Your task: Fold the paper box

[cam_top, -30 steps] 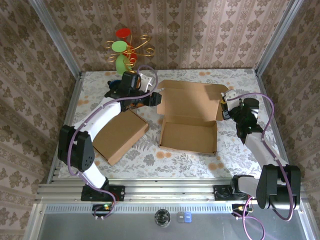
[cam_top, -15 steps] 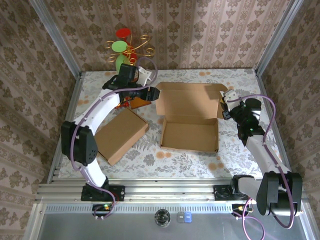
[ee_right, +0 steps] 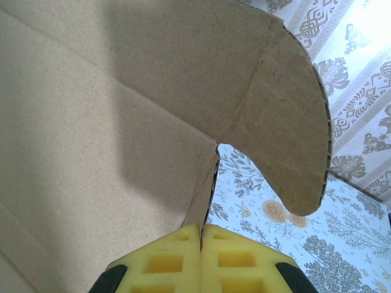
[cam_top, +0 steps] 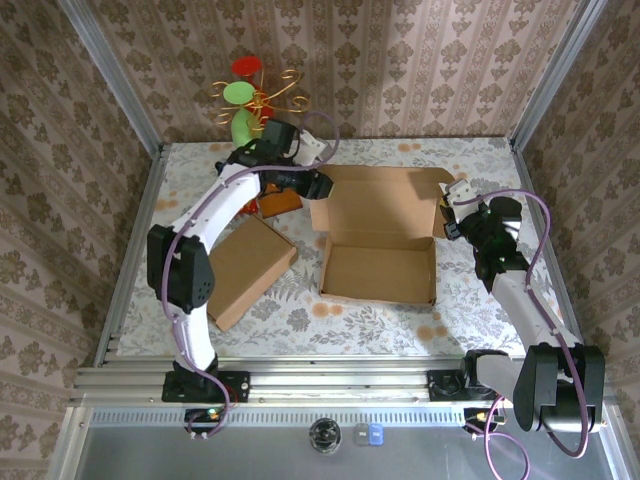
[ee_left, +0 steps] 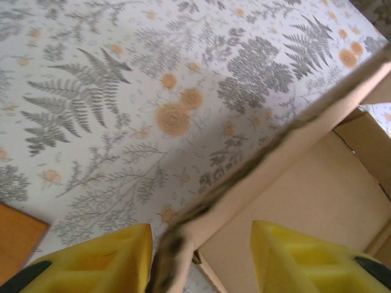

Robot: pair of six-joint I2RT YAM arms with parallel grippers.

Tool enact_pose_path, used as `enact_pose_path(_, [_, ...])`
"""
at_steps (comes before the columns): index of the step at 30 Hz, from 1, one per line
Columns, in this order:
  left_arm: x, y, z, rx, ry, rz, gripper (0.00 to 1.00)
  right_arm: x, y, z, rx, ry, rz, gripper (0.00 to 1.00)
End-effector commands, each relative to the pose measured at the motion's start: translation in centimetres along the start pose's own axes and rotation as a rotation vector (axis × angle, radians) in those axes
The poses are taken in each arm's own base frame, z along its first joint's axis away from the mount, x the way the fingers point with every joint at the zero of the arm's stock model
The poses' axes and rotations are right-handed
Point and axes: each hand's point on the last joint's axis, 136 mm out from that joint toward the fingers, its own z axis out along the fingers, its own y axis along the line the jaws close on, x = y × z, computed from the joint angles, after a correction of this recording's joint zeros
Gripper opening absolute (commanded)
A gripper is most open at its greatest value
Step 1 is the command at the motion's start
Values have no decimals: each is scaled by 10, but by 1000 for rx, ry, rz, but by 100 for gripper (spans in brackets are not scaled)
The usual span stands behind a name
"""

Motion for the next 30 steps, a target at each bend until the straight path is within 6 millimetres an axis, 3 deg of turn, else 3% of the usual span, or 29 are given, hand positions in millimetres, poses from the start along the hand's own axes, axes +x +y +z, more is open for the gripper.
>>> enact_pose_path(1, [14,-1,2,4,67,8,40,0,4,-1,-9,-4,-21,0])
enact_pose_path(7, [18,-3,0,-26,94,20,34,3,2,1,4,5,-17,0])
enact_pose_path(17, [29,-4,-1,-80,158,47,16,5,-1,4,16,16,-4,0])
enact_pose_path(21, [27,-1,-3,-146,164,54,0,3,-2,6,24,19,4,0])
enact_pose_path(25, [14,1,-6,-244,133,45,0,-8,-4,10,33,32,88,0])
enact_pose_path(27, [7,3,-7,-302,103,43,0,-13,-2,14,23,59,183,7])
enact_pose_path(30, [-2,9,-9,-381,49,65,0,-25,-1,16,18,75,370,25])
